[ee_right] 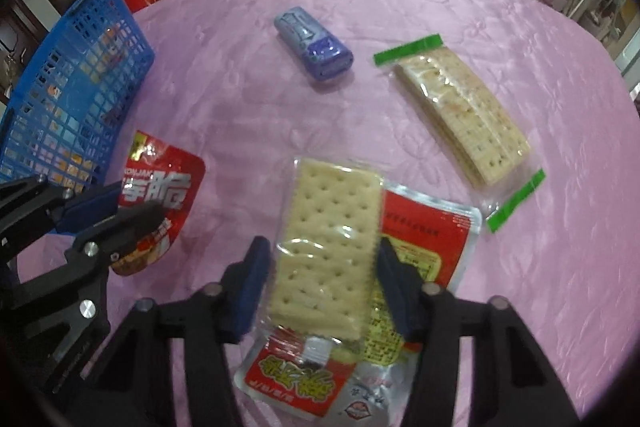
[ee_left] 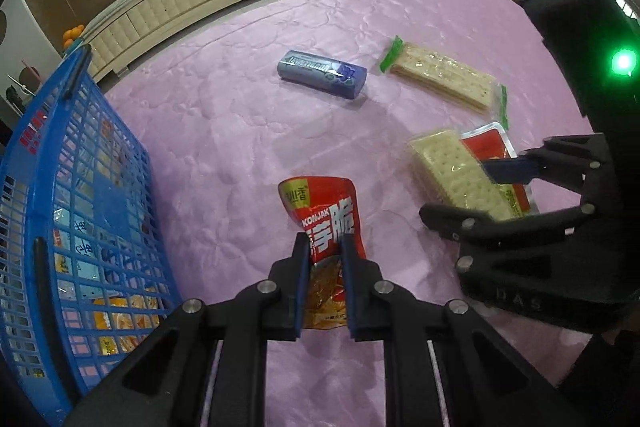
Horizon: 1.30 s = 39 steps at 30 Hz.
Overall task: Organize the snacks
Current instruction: 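Grasp the red konjac bag with the left gripper while the right grasps the clear cracker pack, then carry both snacks over the basket and open the left gripper to drop the red bag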
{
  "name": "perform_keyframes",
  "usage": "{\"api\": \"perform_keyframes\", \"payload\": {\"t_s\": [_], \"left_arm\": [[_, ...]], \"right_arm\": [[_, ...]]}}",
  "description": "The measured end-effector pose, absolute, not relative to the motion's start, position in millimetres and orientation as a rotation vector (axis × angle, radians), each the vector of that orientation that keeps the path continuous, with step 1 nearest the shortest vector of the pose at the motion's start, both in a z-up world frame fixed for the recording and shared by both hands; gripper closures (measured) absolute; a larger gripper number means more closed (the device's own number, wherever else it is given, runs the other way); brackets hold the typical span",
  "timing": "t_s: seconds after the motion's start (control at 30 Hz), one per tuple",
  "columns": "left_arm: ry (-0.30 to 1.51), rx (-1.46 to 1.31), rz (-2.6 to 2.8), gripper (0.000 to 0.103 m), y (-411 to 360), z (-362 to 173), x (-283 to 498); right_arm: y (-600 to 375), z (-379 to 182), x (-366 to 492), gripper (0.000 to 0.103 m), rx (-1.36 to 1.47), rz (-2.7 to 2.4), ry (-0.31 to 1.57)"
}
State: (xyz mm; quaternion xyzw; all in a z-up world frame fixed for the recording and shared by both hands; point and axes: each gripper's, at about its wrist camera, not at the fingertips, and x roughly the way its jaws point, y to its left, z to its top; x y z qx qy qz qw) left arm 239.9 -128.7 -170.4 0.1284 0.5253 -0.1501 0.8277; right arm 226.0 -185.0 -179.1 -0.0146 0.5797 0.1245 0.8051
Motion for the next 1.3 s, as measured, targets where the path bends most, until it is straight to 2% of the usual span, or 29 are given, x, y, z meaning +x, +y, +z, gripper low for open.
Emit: {"api": "perform_keyframes", "payload": {"t_s": [0.07,0.23,0.57,1.0,1.3], "left_arm": [[1.113,0.269,-0.320,0.089,-129,-169,236],[1.085,0.269,-0.330,0.089,-132,-154,224],[1.003,0.195,-0.357,0.089,-129,-101,187],[0.848,0.117,-0.293,0.089,-65,-7,139],[0.824,0.126,-0.190,0.089,5,10,132]], "right_arm": [[-189,-178,222,0.052,-0.002,0.294,1.238],[-197,-166,205,0.052,0.016,0.303,1.208],[-203,-98,167,0.052,-0.021,0.305,1.075],[-145,-2,132,0.052,-0.090,0.426,0.870],[-84,9,138,0.052,-0.157,0.511,0.816]]}}
